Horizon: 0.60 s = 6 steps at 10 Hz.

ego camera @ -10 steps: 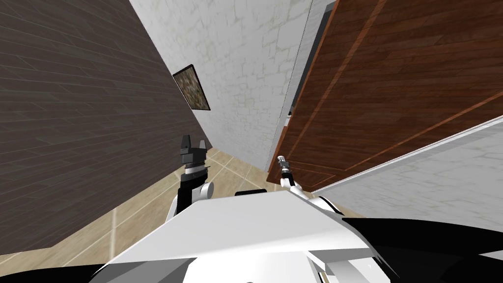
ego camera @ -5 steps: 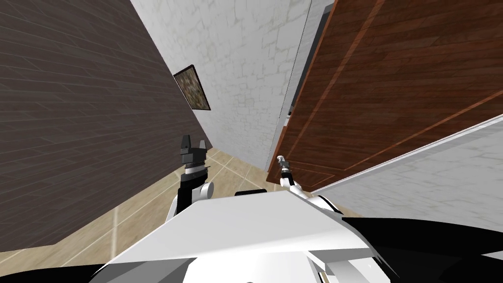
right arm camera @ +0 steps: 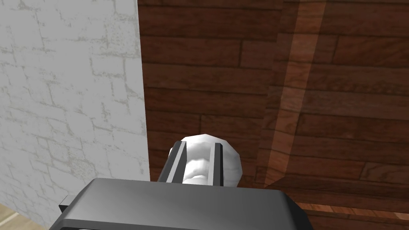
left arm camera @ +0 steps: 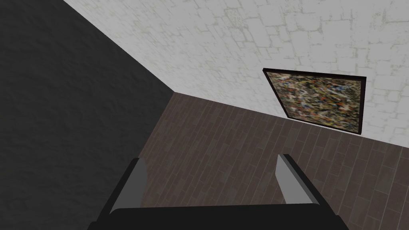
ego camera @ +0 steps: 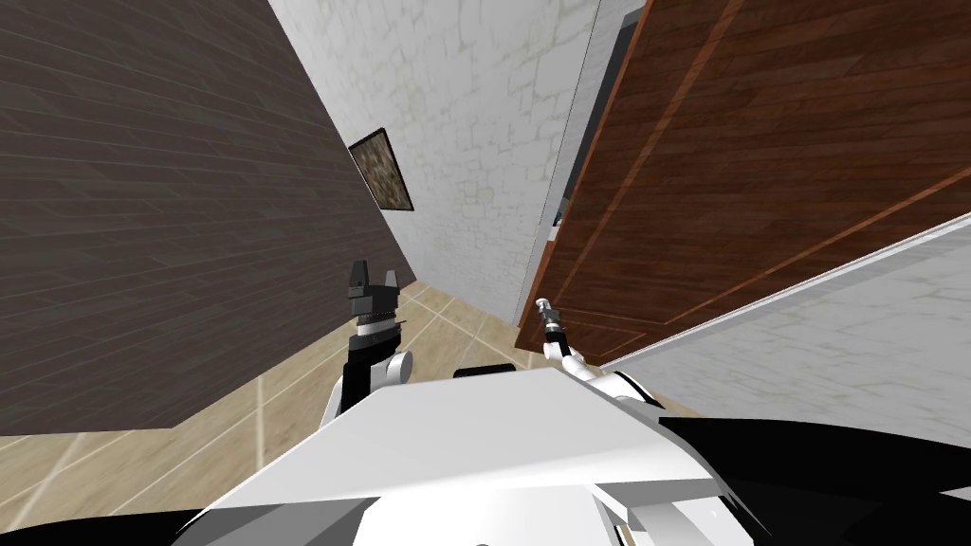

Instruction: Pull the door open

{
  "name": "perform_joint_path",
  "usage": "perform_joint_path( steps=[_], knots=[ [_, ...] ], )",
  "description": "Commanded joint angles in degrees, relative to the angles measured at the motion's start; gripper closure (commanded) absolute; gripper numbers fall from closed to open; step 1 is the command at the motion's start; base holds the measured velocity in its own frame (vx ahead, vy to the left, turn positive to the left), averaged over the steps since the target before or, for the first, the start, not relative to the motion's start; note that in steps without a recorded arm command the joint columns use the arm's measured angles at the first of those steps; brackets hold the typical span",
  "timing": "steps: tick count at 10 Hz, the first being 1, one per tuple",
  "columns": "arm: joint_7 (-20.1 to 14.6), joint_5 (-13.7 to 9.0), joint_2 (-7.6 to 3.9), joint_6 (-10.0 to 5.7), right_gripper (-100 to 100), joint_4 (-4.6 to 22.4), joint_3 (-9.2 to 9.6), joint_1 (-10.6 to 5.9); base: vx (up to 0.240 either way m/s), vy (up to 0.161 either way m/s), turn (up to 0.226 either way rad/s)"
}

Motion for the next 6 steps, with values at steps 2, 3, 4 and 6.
perform_joint_path(
  steps=[2,3,4,6],
  knots=[
    [1.0,-0.1,0.72,2.30,100,-3.3,0.20,2.64,-0.036,0.004,-0.011],
    [-0.7,0.5,-0.07,2.14,100,-3.4,1.40,3.38,-0.115,-0.012,0.142],
    [-1.6,0.8,-0.48,2.05,100,-3.4,2.02,3.75,-0.233,-0.054,0.159],
    [-3.6,1.4,-1.39,1.85,100,-3.5,3.42,4.61,-0.229,-0.056,0.114]
  ],
)
